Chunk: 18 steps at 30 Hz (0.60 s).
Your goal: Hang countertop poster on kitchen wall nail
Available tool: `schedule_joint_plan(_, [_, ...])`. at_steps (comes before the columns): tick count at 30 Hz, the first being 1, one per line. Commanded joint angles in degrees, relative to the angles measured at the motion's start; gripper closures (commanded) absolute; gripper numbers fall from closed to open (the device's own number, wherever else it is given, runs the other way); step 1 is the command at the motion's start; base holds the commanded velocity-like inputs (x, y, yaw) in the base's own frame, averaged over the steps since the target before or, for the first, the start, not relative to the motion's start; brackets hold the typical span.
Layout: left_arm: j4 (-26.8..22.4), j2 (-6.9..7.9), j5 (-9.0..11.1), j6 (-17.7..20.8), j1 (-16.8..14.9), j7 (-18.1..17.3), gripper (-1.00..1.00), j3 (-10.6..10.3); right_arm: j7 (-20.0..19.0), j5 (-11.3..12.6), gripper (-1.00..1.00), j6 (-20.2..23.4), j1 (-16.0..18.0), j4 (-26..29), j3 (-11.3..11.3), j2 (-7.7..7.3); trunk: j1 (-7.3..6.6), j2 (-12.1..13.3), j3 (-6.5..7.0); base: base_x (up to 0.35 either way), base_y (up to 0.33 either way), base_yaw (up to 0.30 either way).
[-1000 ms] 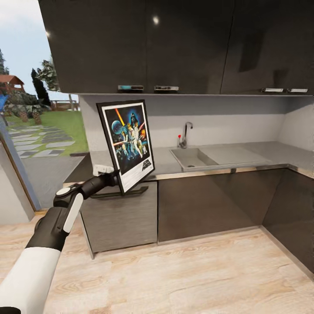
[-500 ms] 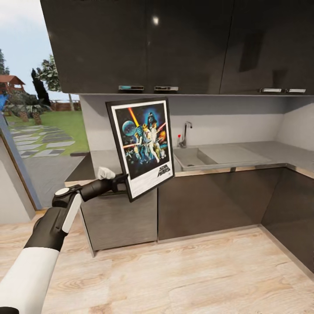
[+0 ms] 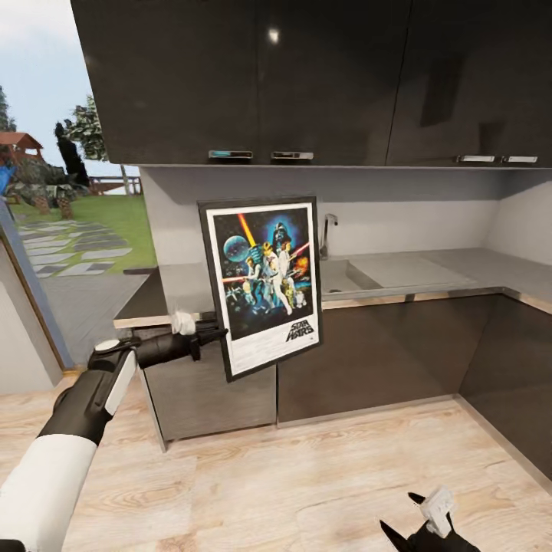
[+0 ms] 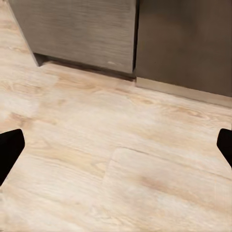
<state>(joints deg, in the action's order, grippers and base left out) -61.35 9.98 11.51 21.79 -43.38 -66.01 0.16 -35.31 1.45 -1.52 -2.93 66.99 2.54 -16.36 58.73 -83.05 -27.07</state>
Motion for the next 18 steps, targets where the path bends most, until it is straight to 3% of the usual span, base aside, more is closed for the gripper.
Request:
schedule_joint_plan(1, [0.55,0.02,-0.26,0.42,-0.03,-0.66,1.00,0.00,-1.27,0.12,-1.00,1.21,0.85,0.42,0.07,-0.07,0.00,-0.03,-0.05,0.000,0.000,0.000])
schedule_joint_plan(4, [2.66,0.03,-2.55,0.20,-0.03,-2.58,1.00,-0.04,-7.25,0.10,-1.00,6.51,5.16,1.36,0.15,-0.23,0.00,-0.03,-0.05,0.000,0.000,0.000])
schedule_joint_plan(6, [4.41,0.03,-3.88,-0.16,-0.03,-5.48,1.00,-0.06,-12.73,0.06,-1.00,10.62,9.78,1.53,1.06,-0.29,0.00,-0.03,-0.05,0.000,0.000,0.000])
schedule_joint_plan(8, [5.30,0.03,-4.24,-0.86,-0.03,-7.27,1.00,-0.06,-14.92,0.07,-1.00,12.15,11.85,1.54,1.84,-0.31,0.00,-0.03,-0.05,0.000,0.000,0.000])
schedule_joint_plan(12, [8.48,0.02,-5.22,-4.53,-0.03,-10.88,1.00,-0.07,-24.85,0.03,-1.00,17.61,19.09,1.07,3.08,-0.37,0.00,-0.03,-0.05,0.000,0.000,0.000])
schedule_joint_plan(15, [9.99,-0.02,-5.42,-5.42,-0.03,-12.83,1.00,-0.10,-29.22,-0.01,-1.00,21.50,23.51,-0.70,3.29,-0.48,0.00,-0.03,-0.05,0.000,0.000,0.000])
schedule_joint_plan(18, [11.83,-0.04,-5.76,-7.22,-0.03,-16.50,1.00,-0.08,-34.92,0.09,-1.00,24.40,28.19,-5.37,3.40,-1.78,0.00,-0.03,-0.05,0.000,0.000,0.000])
